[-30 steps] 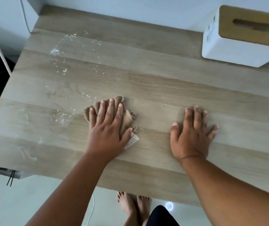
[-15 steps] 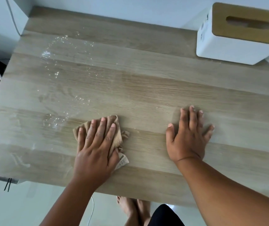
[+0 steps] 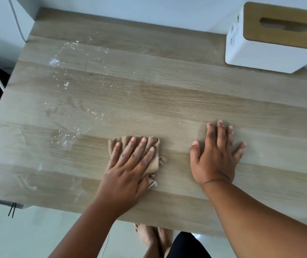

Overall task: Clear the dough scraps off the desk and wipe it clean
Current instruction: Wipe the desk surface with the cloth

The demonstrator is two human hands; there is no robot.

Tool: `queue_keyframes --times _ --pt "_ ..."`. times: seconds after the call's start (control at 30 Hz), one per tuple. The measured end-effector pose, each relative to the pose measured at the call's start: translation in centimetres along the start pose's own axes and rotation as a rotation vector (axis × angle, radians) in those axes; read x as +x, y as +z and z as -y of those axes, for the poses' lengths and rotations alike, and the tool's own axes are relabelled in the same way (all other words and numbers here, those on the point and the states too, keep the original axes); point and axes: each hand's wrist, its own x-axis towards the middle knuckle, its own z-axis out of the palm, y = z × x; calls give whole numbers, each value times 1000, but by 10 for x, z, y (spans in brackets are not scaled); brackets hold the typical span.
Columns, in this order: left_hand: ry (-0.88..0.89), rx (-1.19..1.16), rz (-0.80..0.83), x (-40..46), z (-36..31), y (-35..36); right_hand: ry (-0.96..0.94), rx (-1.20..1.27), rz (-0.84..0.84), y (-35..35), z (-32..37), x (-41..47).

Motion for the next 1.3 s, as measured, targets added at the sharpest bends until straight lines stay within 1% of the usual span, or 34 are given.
queue_keyframes --times 0.07,0.17,0.2,0.23,0.3,0.37,0.47,0.53,0.57,0.63,0.7,0.83,0.9,0.93,0.97,1.07,1.2,1.27,1.3 --pt "-107 13 -10 -3 15 -6 2 2 -15 2 -1 0" --pt "-362 39 24 35 34 -12 -8 0 -29 6 -1 1" --pt "-402 38 49 54 36 -13 -10 2 -35 6 -1 1" --pt "-402 43 69 72 35 -13 -9 5 -40 7 -2 1" --pt "-315 59 95 95 24 -11 -5 11 -43 7 -2 0" --pt "-189 72 88 98 7 -4 -8 15 -48 8 -2 0" --pt "-20 41 82 69 -20 4 -7 19 -40 7 0 0" --pt "25 16 62 41 -20 7 -4 14 -29 5 0 0" --pt "18 8 44 28 -14 6 -4 10 -27 5 0 -1" --pt "-46 20 31 12 4 1 -5 12 -24 5 0 0" --pt "-147 45 35 15 22 -7 -5 10 -22 4 0 0" --pt "-454 30 74 73 41 -14 -7 10 -3 4 0 1" --pt "-552 3 86 116 43 -14 -10 14 -20 5 0 1" --pt "-541 9 98 135 41 -13 -12 18 -34 7 0 1" --pt "-494 24 109 151 37 -11 -14 18 -50 8 -1 0" --pt "-278 38 118 166 12 -6 -20 9 -75 10 -1 0" --pt "23 2 85 113 -15 2 -19 9 -41 6 -1 0" --pt "107 -25 62 76 -16 2 -16 8 -20 4 -1 0" --pt "116 -42 44 59 -11 1 -15 9 -15 3 -1 0"
